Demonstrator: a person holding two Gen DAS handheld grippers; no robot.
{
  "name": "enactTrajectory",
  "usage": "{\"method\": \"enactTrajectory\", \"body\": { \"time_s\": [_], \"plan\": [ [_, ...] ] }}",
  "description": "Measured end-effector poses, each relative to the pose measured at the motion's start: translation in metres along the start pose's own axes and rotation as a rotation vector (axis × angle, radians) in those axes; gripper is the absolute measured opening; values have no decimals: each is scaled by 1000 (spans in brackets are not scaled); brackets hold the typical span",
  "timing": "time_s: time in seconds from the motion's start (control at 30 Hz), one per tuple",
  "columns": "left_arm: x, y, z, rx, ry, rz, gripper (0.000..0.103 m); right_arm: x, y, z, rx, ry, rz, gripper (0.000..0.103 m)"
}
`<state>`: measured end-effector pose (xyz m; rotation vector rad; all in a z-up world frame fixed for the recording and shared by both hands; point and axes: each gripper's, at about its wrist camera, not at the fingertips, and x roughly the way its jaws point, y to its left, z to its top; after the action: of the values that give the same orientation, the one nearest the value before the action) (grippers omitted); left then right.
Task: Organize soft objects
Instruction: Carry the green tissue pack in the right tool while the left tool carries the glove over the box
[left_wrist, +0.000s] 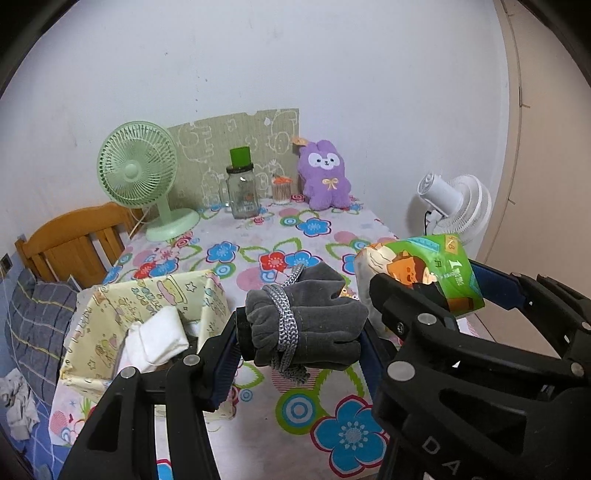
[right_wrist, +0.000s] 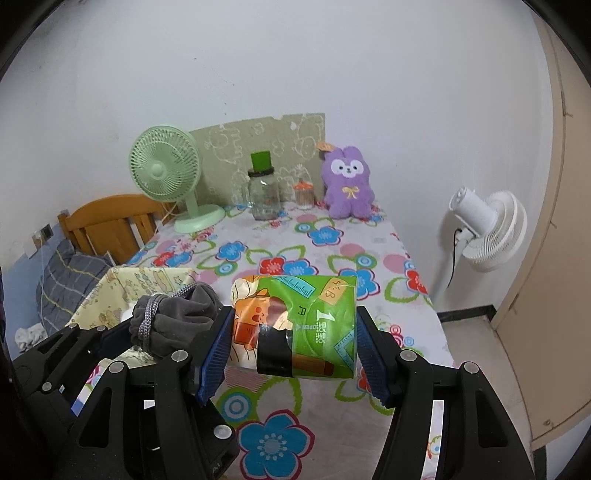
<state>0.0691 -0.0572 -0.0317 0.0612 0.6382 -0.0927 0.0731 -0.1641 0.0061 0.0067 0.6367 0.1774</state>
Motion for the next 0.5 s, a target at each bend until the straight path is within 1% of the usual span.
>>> {"method": "enactTrajectory", "body": {
  "time_s": [0.17,0.5],
  "plan": [
    [-11,6,3,11,-21,16,60,-9,9,6,-20,-15,11,66],
    [-18,25,9,14,-38,28,60,-14,31,17,-56,-34,27,66]
  ]
}}
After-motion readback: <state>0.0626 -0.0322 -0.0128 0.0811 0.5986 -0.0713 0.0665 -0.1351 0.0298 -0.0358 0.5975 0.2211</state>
